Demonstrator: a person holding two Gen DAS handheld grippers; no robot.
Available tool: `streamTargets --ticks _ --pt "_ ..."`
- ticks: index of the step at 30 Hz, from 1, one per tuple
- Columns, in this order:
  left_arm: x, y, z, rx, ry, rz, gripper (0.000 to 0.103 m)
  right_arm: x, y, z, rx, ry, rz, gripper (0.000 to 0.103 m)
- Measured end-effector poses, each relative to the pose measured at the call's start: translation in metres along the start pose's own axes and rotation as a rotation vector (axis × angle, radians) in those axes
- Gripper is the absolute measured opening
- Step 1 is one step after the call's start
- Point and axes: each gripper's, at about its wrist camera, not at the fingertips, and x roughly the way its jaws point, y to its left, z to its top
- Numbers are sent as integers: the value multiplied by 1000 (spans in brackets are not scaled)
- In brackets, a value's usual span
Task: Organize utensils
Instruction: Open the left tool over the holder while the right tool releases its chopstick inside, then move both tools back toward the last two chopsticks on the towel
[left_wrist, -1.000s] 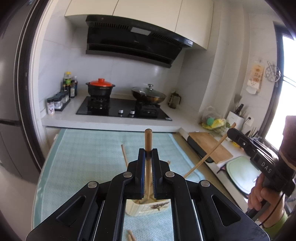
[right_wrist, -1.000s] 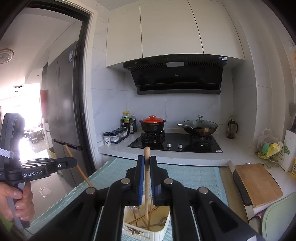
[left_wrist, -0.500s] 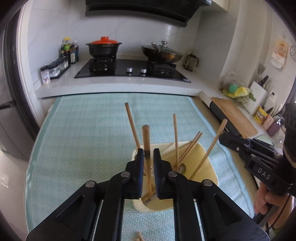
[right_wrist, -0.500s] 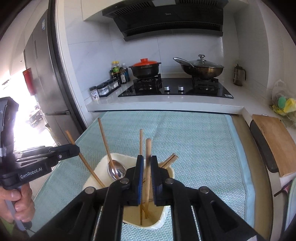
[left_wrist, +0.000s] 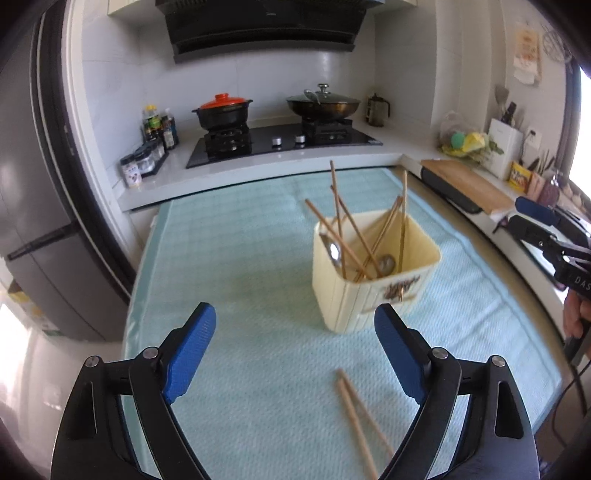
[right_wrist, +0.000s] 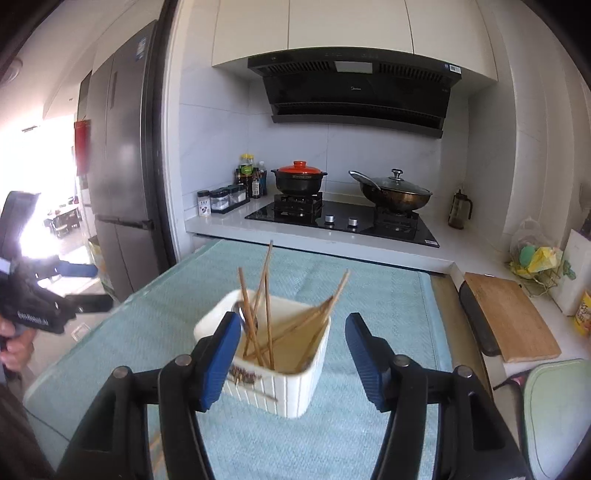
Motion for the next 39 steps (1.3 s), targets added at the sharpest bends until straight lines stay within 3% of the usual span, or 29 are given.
streamTargets --ticks 6,14,18,39 --pt "-45 -1 -62 -11 -7 68 95 -34 10 -80 -21 79 -67 60" --pt "-63 -10 -111 -163 -39 17 95 -62 23 -141 92 131 -103 60" --pt "-55 -15 -126 -230 -41 -25 95 -74 38 -149 81 102 -118 60" --pt "-39 -21 -166 -268 7 0 95 -78 83 -165 31 116 -72 60"
